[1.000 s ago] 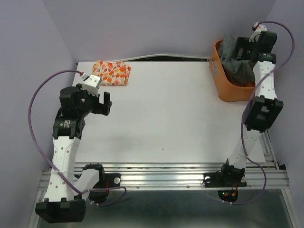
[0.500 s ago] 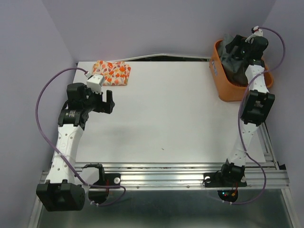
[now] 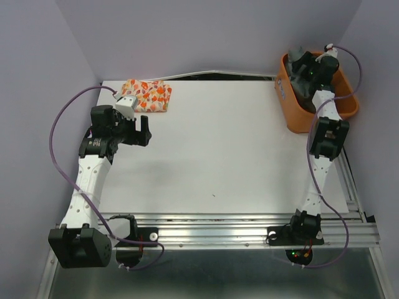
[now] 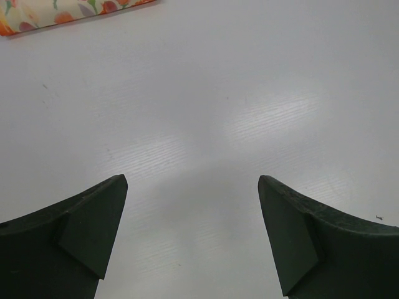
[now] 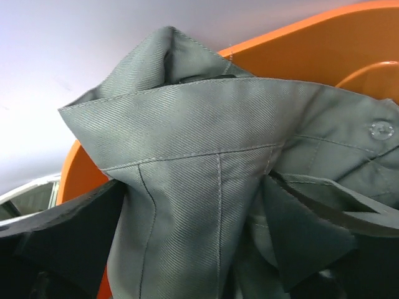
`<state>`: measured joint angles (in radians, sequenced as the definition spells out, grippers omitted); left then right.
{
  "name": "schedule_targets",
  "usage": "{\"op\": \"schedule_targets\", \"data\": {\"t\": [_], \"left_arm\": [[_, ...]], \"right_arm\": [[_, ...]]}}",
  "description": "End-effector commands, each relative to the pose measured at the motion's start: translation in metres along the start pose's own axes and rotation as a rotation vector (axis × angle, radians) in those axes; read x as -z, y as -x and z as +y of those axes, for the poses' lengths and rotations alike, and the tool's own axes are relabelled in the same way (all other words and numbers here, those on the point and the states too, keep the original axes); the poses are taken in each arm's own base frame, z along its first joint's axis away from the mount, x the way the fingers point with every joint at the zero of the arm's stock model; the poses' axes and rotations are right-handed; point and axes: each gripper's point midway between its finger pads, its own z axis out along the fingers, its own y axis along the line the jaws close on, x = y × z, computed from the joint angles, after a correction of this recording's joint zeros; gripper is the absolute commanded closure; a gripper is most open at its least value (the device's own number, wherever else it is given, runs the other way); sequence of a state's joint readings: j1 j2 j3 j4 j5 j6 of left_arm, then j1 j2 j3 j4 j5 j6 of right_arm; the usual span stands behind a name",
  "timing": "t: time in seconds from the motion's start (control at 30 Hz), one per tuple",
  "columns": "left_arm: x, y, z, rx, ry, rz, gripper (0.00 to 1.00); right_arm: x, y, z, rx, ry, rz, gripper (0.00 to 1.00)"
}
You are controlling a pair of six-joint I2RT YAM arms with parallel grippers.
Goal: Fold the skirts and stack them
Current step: Grab the skirt from the pile
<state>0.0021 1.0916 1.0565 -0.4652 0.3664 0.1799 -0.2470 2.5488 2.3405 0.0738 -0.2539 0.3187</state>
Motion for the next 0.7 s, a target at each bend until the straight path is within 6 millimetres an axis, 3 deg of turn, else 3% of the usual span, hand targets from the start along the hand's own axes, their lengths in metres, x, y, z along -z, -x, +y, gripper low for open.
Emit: {"op": "schedule_targets", "data": {"t": [0.0,0.03,0.1,0.13,0.23,0.27,0.33,0.37,0.4,0.43,0.47,0.53,0.57,0.6,0.67], "left_arm": [[0.006,0.024,0.000,-0.009,0.000,-0.065,0.02],[0.006,0.025,0.000,-0.009,0.001,-0.065,0.01],[0.007,0.024,0.000,-0.010,0.001,-0.063,0.02],[0.007,0.023,0.000,-0.008,0.002,-0.062,0.01],[0.008,0.022,-0.001,-0.012,-0.001,-0.070,0.02],[0.008,0.022,-0.002,-0.013,-0.006,-0.073,0.02],[0.009,0.021,-0.004,-0.010,-0.013,-0.077,0.02],[0.009,0.021,-0.005,-0.011,-0.016,-0.080,0.02],[0.010,0.022,-0.005,-0.012,-0.019,-0.083,0.01],[0.011,0.024,-0.007,-0.009,-0.024,-0.089,0.01],[0.012,0.025,-0.008,-0.010,-0.025,-0.098,0.01],[0.014,0.027,-0.007,-0.007,-0.018,-0.107,0.02],[0.016,0.029,-0.009,-0.007,-0.022,-0.115,0.02],[0.019,0.029,-0.009,-0.008,-0.020,-0.123,0.01],[0.021,0.030,-0.010,-0.010,-0.016,-0.133,0.02]], "right_arm": [[-0.004,0.039,0.021,0.018,0.031,-0.139,0.12],[-0.005,0.039,0.021,0.019,0.030,-0.144,0.34],[-0.003,0.049,0.026,0.030,0.046,-0.166,0.55],[0.001,0.063,0.032,0.037,0.055,-0.188,0.70],[0.015,0.097,0.048,0.078,0.078,-0.253,0.91],[0.029,0.126,0.061,0.095,0.091,-0.304,0.99],[0.045,0.154,0.073,0.123,0.103,-0.363,0.99],[0.063,0.182,0.088,0.133,0.118,-0.412,0.99],[0.075,0.199,0.097,0.139,0.132,-0.450,0.99],[0.082,0.205,0.103,0.133,0.144,-0.458,0.99],[0.105,0.232,0.120,0.136,0.169,-0.506,0.99],[0.132,0.258,0.138,0.138,0.205,-0.573,0.99],[0.140,0.261,0.142,0.133,0.212,-0.584,0.99],[0.166,0.288,0.157,0.140,0.232,-0.655,0.99],[0.190,0.311,0.171,0.144,0.251,-0.709,0.99]]}}
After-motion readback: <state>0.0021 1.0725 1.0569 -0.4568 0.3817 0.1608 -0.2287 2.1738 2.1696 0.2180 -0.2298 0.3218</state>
